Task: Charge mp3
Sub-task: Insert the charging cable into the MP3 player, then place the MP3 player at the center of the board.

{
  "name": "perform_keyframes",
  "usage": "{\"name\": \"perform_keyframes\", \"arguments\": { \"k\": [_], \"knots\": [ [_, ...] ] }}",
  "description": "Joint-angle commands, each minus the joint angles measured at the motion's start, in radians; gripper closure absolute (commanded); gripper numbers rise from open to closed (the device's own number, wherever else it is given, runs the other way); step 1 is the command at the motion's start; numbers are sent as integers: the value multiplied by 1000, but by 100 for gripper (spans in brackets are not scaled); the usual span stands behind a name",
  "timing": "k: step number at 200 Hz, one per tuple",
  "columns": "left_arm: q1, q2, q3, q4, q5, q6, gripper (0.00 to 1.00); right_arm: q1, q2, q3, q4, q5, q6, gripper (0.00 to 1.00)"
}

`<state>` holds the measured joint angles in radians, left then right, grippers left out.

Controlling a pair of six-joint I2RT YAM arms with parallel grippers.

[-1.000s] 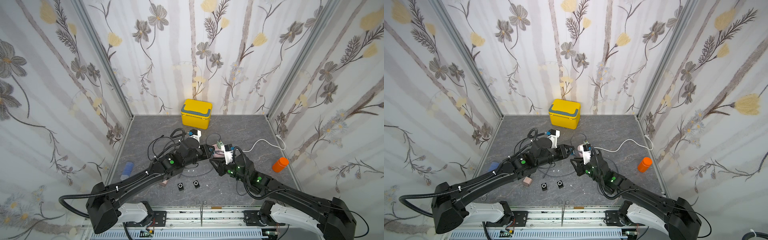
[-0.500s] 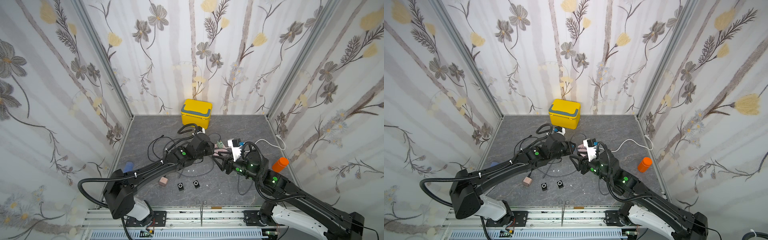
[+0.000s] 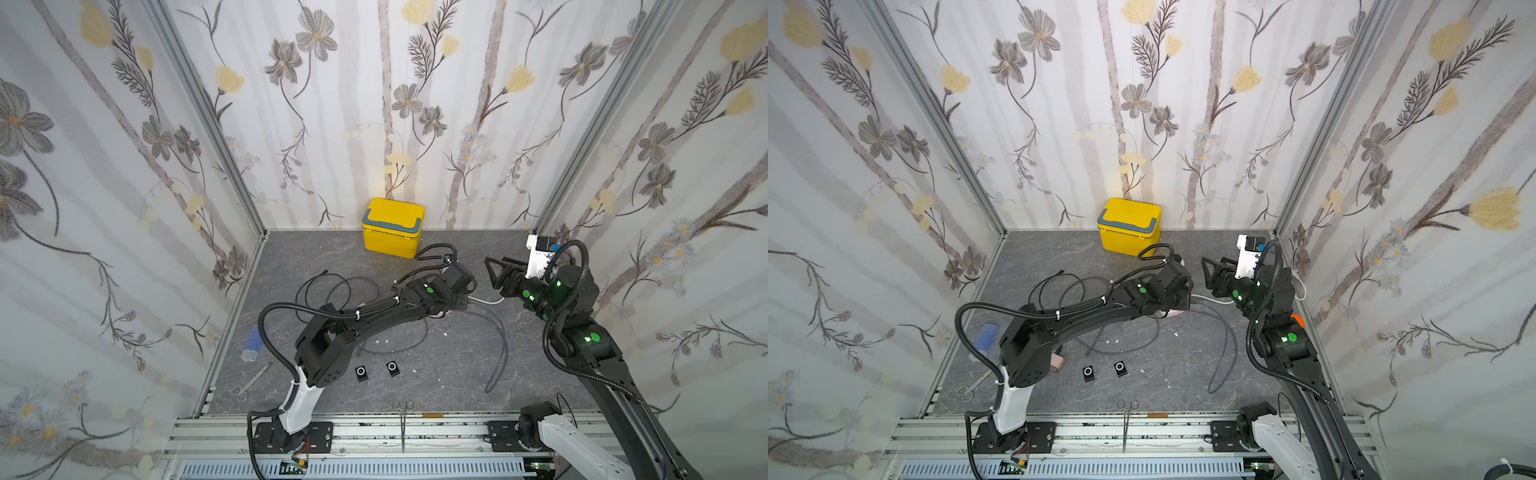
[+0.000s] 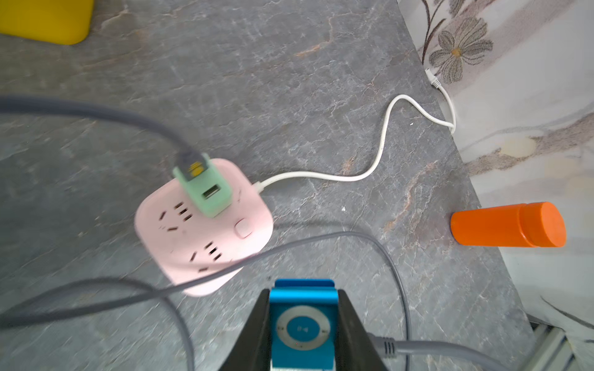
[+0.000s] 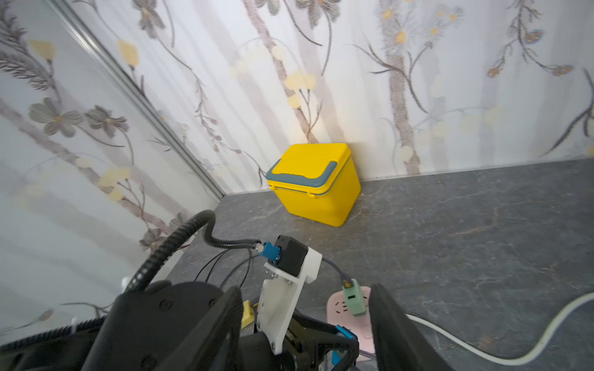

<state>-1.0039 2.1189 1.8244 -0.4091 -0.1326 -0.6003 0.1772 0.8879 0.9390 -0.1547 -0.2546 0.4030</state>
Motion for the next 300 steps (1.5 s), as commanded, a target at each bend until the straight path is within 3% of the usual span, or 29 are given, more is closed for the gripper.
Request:
{"name": "perform_keyframes", "arguments": {
  "k": [1, 26, 72, 98, 171, 217, 238, 261, 280, 300],
  "knots": [
    [-7, 115, 153, -132, -54, 74, 88, -101, 46, 3, 19, -111, 27, 38],
    [-18, 229, 295, -201, -36, 107, 87, -184, 110, -4, 48, -140, 49, 38],
    [-27, 360, 392, -217, 22, 120, 85, -257, 212, -29, 124, -179, 83, 39],
    [-25, 384, 397, -160, 10, 119, 86, -265, 246, -35, 154, -197, 87, 41],
    [-13, 502, 544, -121, 111, 133, 84, -269, 274, -61, 163, -190, 69, 41],
    [-6, 554, 577, -48, 25, 120, 82, -272, 280, -65, 167, -186, 55, 41],
    [5, 598, 638, -99, 12, 101, 76, -271, 285, -62, 164, -187, 49, 41],
    [17, 618, 647, -153, -15, 85, 61, -272, 292, -61, 164, -211, 49, 41],
    [20, 609, 646, -178, -28, 91, 49, -272, 295, -60, 164, -240, 49, 40],
    [21, 573, 643, -181, -9, 111, 44, -272, 294, -54, 163, -272, 55, 40]
  ]
}}
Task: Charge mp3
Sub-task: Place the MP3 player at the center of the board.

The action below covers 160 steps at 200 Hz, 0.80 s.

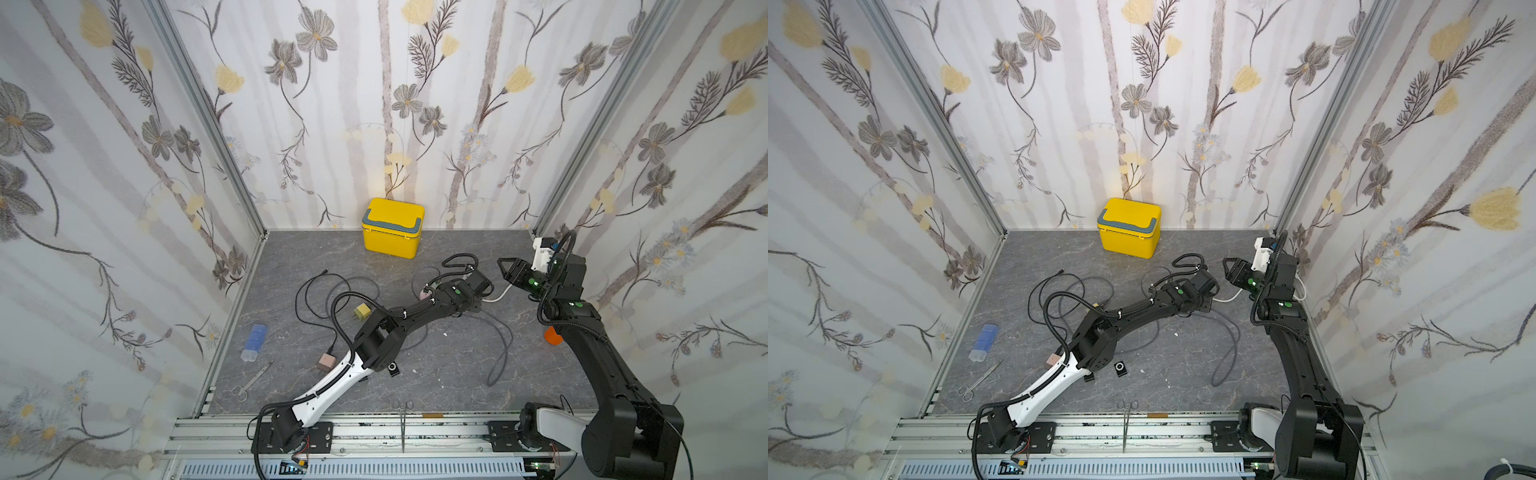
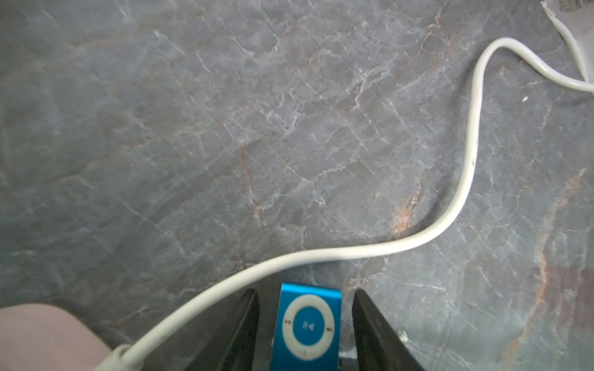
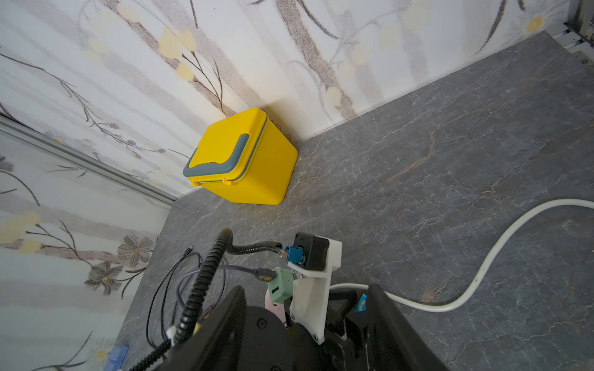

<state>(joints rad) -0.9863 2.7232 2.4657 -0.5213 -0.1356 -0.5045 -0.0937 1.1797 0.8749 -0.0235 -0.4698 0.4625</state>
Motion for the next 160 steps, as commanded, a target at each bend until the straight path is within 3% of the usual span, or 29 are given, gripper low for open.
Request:
{"name": "perform_keyframes", "arguments": {
  "k": [1, 29, 79, 117, 160],
  "knots": [
    [3, -34, 1, -69, -5, 17, 44, -1, 1, 10, 32, -58, -4, 40],
    [3, -151, -61, -44, 32, 53, 39, -1, -16, 7, 31, -70, 6, 40],
    [9, -502, -427, 129, 91, 69, 35, 4, -52, 0, 18, -67, 13, 40],
    [42, -772, -738, 181, 27, 40, 35, 52, -50, 14, 0, -45, 15, 41],
    [163, -1084, -1148, 138, -125, -6, 35, 155, -52, 33, -44, 36, -9, 42]
  ]
}}
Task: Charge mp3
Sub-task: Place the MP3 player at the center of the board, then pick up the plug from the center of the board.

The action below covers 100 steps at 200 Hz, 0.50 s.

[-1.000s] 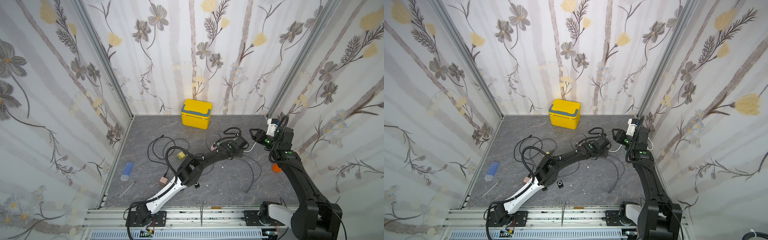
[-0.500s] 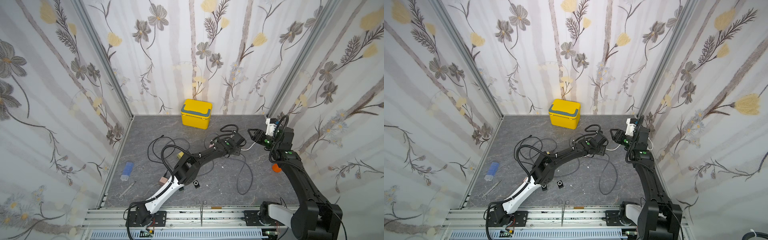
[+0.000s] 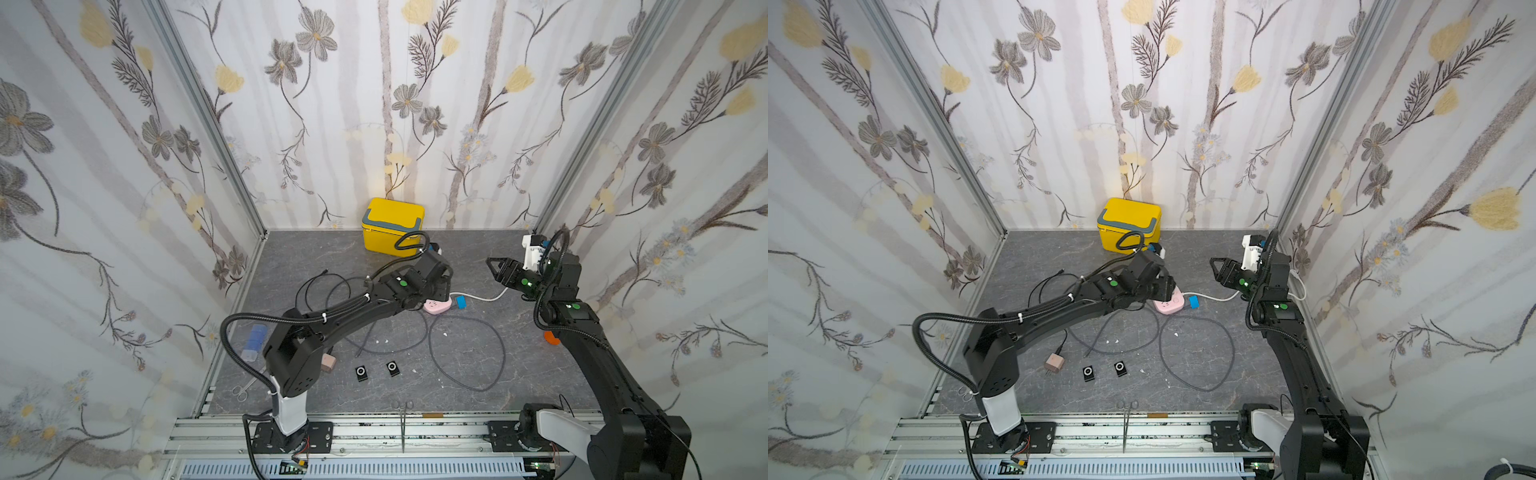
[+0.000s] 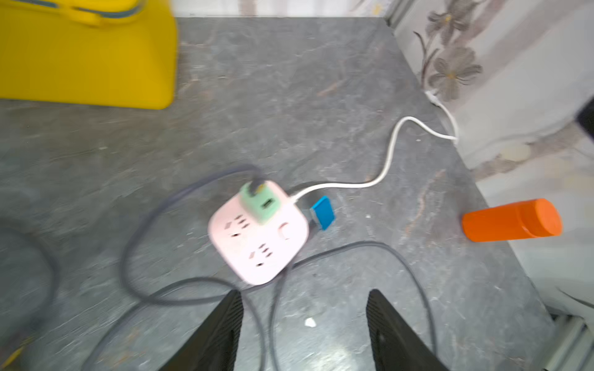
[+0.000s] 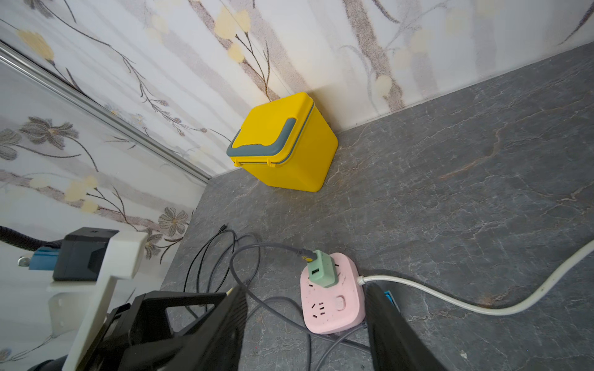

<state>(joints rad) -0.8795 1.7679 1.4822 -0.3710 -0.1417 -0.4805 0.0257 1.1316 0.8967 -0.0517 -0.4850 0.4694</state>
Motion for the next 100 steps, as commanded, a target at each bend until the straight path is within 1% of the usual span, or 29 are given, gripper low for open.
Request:
{"name": "perform_keyframes", "arguments": {
  "k": [1, 9, 26, 49, 60, 75, 100],
  "knots": [
    [61, -136, -173, -13, -120, -29, 35, 38, -3, 12, -16, 53, -16, 42],
    [88, -182, -267, -15, -131, -29, 34, 48, -5, 14, -17, 51, -14, 41],
    [160, -260, -408, -7, -133, -10, 32, 67, -10, 18, -30, 50, -12, 42],
    [237, -313, -564, 71, -116, 88, 28, 108, -6, 16, -40, 32, -14, 42],
    [273, -303, -609, 116, -95, 141, 25, 135, 6, 14, -38, 21, -11, 42],
    [309, -265, -635, 156, -89, 190, 23, 172, 26, 12, -25, 6, 1, 42],
    [331, -209, -643, 231, -63, 271, 21, 204, 48, 8, 6, -9, 18, 43]
  ]
}}
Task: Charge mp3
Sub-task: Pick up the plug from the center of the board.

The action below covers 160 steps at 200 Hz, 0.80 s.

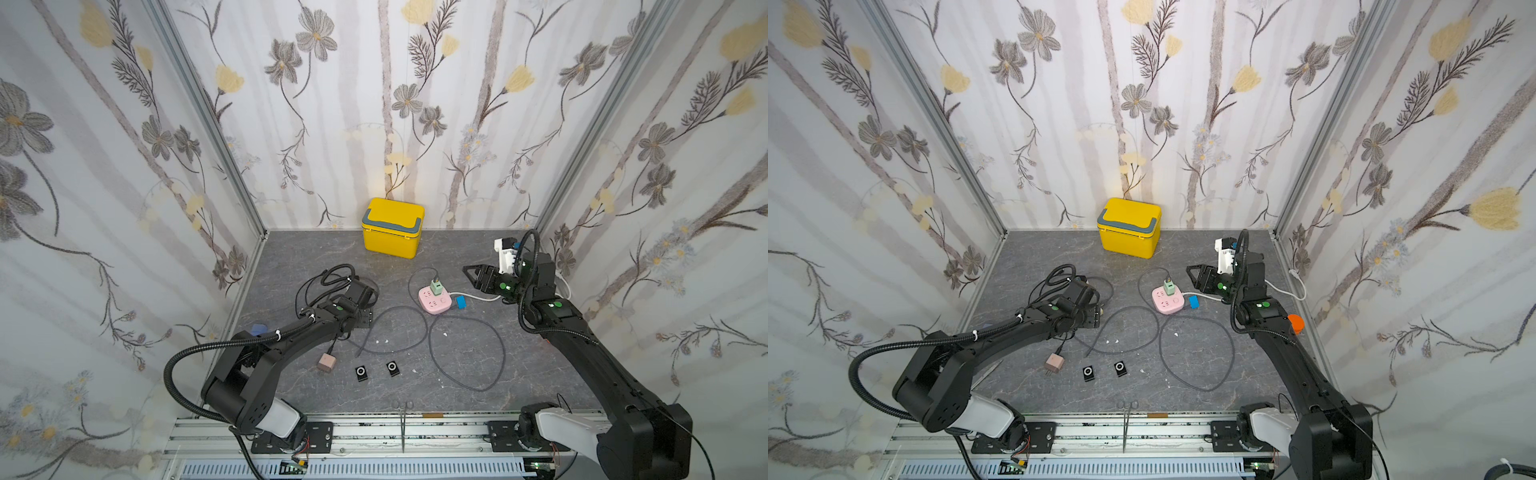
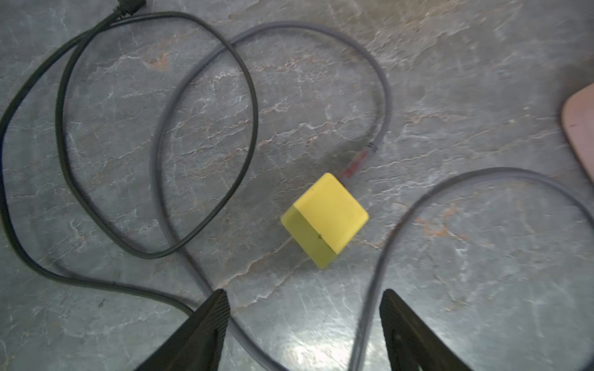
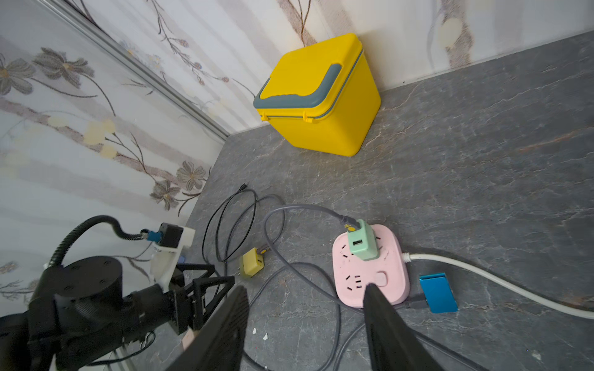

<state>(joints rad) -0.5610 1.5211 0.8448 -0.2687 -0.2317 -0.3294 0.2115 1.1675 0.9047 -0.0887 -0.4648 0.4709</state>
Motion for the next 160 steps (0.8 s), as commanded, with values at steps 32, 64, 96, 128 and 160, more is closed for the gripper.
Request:
{"name": "perform_keyframes", "arguments": {
  "k": [32, 64, 96, 128, 160],
  "knots": [
    [35, 97, 24, 184, 83, 203, 21, 33, 43, 0, 75, -58, 27, 43],
    [62, 169, 64, 177, 87, 247, 20, 50, 70, 0, 83, -74, 29, 43],
    [68, 236, 85, 188, 124, 254, 23, 61, 70, -3, 87, -71, 28, 43],
    [69, 251, 79, 190, 170, 246, 37, 77, 71, -3, 86, -68, 36, 44],
    [78, 204, 46, 175, 213, 210, 58, 103, 70, -14, 85, -55, 49, 44]
  ]
}}
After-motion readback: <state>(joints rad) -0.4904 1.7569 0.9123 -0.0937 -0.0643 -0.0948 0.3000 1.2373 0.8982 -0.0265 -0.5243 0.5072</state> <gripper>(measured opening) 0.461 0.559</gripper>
